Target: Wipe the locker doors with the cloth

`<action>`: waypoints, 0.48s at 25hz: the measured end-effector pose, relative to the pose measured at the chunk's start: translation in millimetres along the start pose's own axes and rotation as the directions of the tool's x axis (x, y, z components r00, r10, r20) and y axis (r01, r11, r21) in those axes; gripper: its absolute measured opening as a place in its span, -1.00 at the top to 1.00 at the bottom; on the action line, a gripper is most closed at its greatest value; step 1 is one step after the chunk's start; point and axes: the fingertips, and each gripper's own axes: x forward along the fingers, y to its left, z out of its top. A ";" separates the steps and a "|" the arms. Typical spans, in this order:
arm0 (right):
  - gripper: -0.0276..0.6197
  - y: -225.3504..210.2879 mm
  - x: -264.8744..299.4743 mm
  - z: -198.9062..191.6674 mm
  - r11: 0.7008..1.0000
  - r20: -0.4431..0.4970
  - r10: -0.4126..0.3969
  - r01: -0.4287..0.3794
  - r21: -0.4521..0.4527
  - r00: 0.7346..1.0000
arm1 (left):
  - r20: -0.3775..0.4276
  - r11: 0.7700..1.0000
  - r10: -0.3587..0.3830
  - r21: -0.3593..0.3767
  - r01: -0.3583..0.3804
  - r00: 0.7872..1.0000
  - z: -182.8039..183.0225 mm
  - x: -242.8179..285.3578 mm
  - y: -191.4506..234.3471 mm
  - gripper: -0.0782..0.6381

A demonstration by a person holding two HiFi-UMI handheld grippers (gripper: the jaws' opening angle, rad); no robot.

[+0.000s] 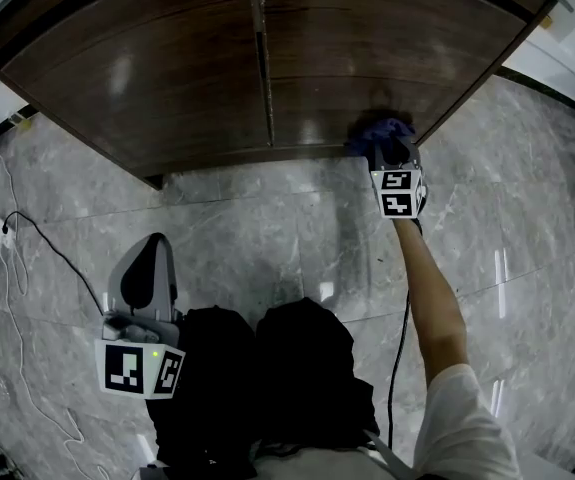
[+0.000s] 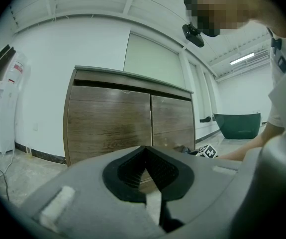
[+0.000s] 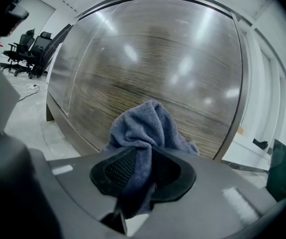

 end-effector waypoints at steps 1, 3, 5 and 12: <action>0.63 -5.7 -0.4 -3.0 1.000 -0.005 -0.007 0.007 0.005 1.000 | -0.001 1.000 -0.003 0.001 0.003 1.000 0.2 0.8 -1.6 0.78; 0.63 -16.0 -0.3 -10.0 1.000 -0.019 -0.021 0.021 0.018 1.000 | -0.004 1.000 -0.007 0.004 0.007 1.000 -0.3 2.1 -4.5 0.78; 0.63 -25.5 0.4 -16.8 0.999 -0.031 -0.034 0.035 0.032 0.999 | -0.007 1.000 -0.009 0.006 0.009 1.000 -0.9 3.2 -6.7 0.78; 0.63 -47.6 -0.9 -29.7 0.996 -0.050 -0.064 0.067 0.066 0.997 | -0.013 1.000 -0.010 0.011 0.010 1.000 -0.5 6.1 -9.5 0.78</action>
